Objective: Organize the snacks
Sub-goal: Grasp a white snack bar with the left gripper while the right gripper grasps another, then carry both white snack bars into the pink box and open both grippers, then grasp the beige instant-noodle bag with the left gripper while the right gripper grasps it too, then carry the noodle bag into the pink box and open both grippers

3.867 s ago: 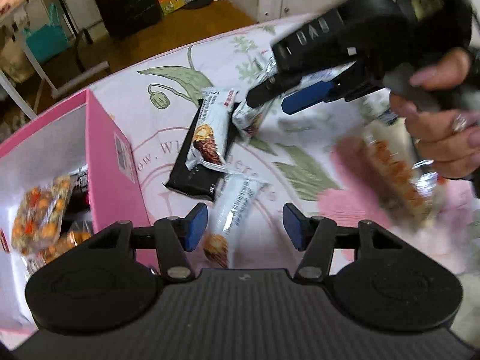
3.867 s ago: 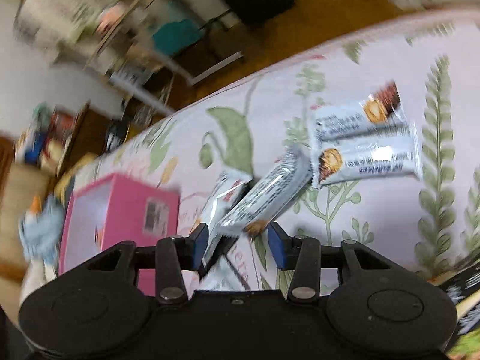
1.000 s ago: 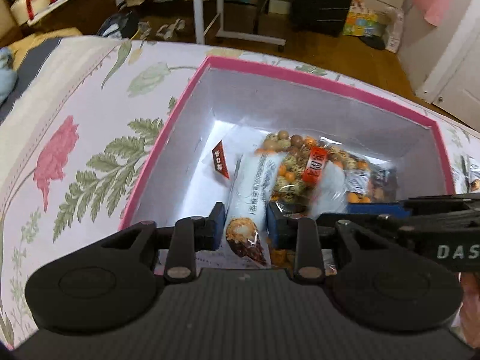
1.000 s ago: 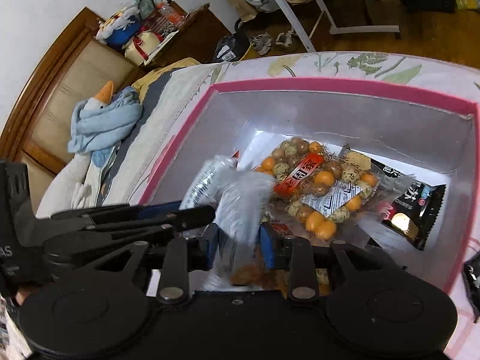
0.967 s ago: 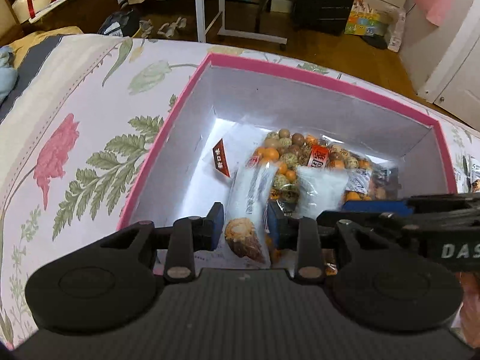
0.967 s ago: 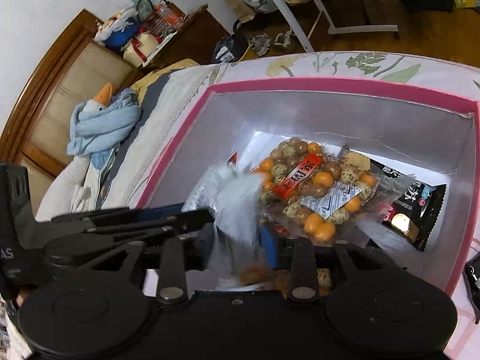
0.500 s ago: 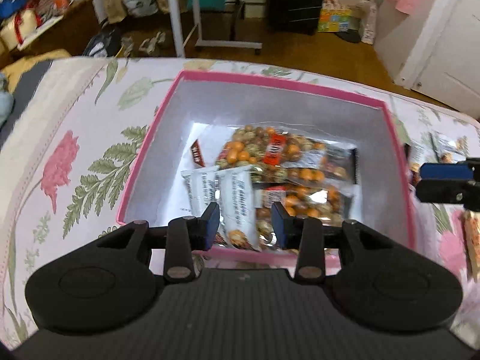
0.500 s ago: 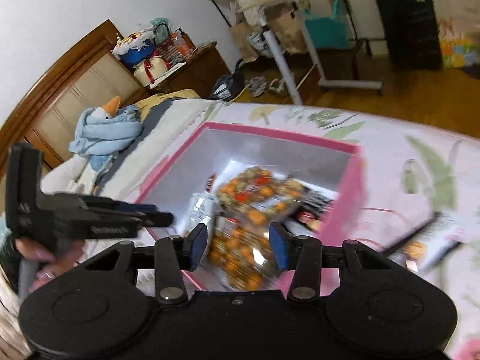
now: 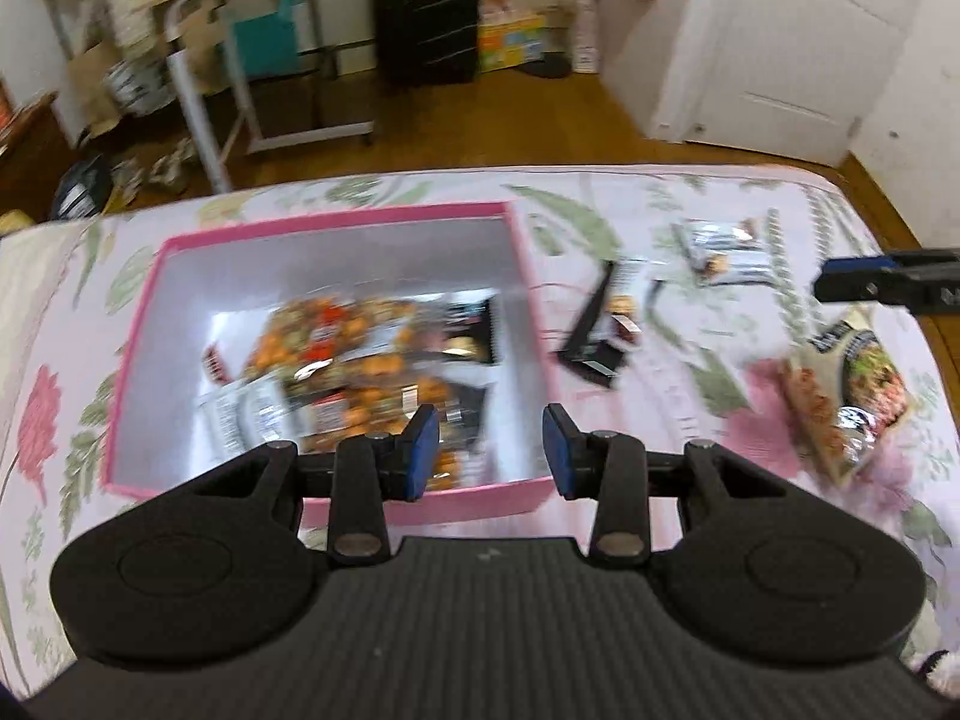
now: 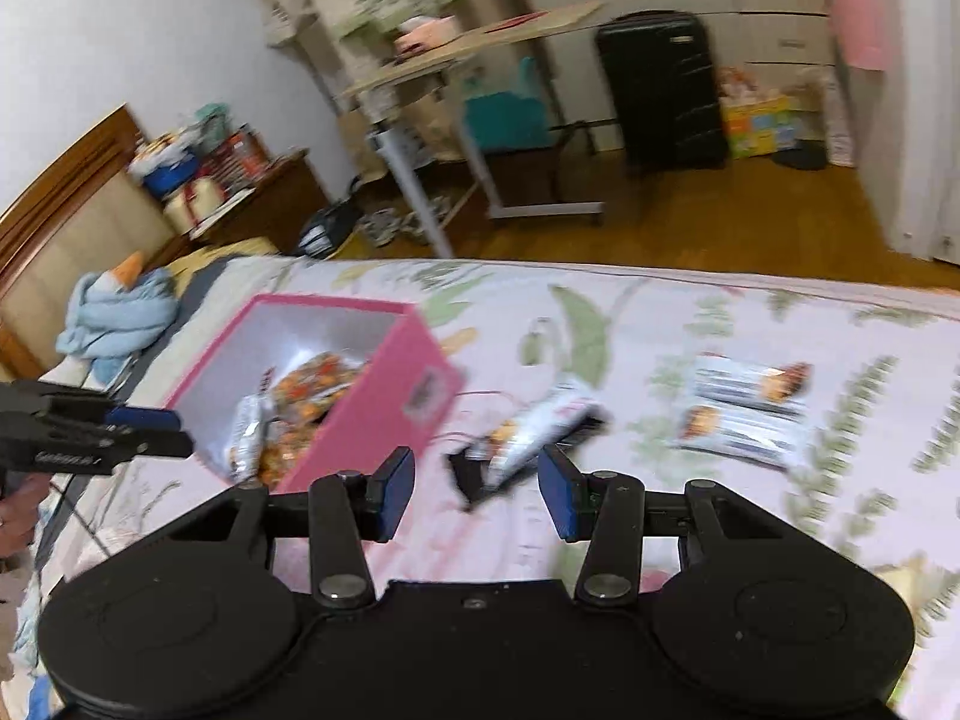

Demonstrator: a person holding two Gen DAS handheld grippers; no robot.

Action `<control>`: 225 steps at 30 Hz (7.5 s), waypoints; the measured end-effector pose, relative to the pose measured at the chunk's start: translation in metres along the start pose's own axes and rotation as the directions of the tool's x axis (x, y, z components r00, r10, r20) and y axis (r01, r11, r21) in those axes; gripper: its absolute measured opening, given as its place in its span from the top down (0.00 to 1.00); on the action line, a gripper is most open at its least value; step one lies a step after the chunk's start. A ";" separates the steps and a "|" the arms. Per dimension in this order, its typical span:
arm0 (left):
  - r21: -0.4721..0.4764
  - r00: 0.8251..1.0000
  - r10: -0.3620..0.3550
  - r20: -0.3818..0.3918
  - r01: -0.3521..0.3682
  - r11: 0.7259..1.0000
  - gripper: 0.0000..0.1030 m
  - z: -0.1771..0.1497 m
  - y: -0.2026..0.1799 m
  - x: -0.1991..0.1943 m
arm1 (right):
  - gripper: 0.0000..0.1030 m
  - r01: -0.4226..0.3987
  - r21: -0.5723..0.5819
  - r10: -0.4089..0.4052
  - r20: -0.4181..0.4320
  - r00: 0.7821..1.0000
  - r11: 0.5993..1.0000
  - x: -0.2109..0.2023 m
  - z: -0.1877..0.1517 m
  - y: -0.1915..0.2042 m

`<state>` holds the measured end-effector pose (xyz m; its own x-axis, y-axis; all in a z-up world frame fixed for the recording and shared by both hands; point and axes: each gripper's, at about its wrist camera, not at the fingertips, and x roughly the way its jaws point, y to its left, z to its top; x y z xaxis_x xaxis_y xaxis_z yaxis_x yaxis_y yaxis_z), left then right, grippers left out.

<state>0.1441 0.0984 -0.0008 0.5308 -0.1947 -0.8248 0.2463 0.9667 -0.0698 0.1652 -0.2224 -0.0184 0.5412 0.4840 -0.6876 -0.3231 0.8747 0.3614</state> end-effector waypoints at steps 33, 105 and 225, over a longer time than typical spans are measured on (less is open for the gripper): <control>0.289 0.989 0.008 -0.148 0.035 0.957 0.64 0.076 -0.124 0.210 | 0.48 0.063 -0.560 -0.226 -0.226 0.948 0.826 0.143 0.022 -0.102; -0.149 0.999 0.038 -0.036 -0.043 0.988 0.75 0.011 0.044 -0.013 | 0.71 -0.264 -0.218 0.246 -0.108 0.963 0.940 0.073 0.010 0.145; -0.175 0.972 -0.233 0.032 0.235 0.956 0.55 -0.062 0.000 -0.044 | 0.47 -0.211 0.009 0.206 -0.271 0.940 0.977 0.012 -0.025 0.104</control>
<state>0.0711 0.1173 0.0006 0.4843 -0.4196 -0.7677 0.2182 0.9077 -0.3585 0.1186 -0.1262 -0.0049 0.2319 0.6278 -0.7431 -0.4233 0.7529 0.5040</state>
